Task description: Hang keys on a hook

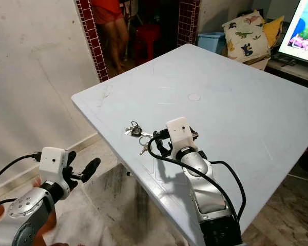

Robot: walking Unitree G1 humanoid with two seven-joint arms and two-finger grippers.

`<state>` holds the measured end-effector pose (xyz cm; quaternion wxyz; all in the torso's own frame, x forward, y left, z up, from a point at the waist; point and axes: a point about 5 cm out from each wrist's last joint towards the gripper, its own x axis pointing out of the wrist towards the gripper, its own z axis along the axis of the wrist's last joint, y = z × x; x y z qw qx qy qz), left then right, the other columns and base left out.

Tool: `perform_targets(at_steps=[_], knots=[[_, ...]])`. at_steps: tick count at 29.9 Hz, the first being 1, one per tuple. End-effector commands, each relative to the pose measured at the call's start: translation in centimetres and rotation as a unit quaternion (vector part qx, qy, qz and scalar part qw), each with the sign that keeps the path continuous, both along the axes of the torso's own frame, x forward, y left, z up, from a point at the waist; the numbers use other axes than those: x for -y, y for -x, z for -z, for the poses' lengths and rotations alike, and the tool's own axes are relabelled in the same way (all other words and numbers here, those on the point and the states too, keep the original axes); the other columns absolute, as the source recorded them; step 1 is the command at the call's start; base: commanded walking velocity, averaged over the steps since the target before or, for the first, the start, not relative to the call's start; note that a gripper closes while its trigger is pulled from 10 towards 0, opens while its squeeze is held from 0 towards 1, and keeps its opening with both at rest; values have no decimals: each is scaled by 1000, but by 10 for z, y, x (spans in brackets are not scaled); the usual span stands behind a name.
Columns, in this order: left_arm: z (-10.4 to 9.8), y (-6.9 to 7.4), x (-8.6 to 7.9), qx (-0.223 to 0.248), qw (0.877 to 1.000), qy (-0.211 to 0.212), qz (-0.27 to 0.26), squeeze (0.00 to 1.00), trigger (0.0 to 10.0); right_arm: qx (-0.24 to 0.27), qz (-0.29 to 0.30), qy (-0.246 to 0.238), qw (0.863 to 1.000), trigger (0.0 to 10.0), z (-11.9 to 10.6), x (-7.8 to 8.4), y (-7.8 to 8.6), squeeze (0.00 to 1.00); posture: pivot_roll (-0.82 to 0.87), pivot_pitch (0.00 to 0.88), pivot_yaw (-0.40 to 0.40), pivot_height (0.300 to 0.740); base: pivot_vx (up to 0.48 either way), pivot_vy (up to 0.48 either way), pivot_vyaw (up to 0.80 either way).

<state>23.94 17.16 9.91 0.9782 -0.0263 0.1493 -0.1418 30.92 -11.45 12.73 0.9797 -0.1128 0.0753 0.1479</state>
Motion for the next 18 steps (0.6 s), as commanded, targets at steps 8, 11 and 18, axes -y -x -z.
perform_targets(at_steps=[8, 11, 18], knots=[[-1, -3, 0, 2, 1000, -12, 9, 0, 10000, -3, 0, -9, 1000, 10000, -2, 0, 2, 0, 48, 0, 61, 740, 0, 0, 0], [-1, -3, 1, 3, 1000, -12, 12, 0, 10000, -5, 1, -11, 1000, 10000, -1, 0, 2, 0, 47, 0, 62, 740, 0, 0, 0], [-1, -4, 3, 6, 1000, -16, 20, 0, 10000, -10, 3, -16, 1000, 10000, 0, 0, 2, 0, 45, 0, 66, 740, 0, 0, 0]])
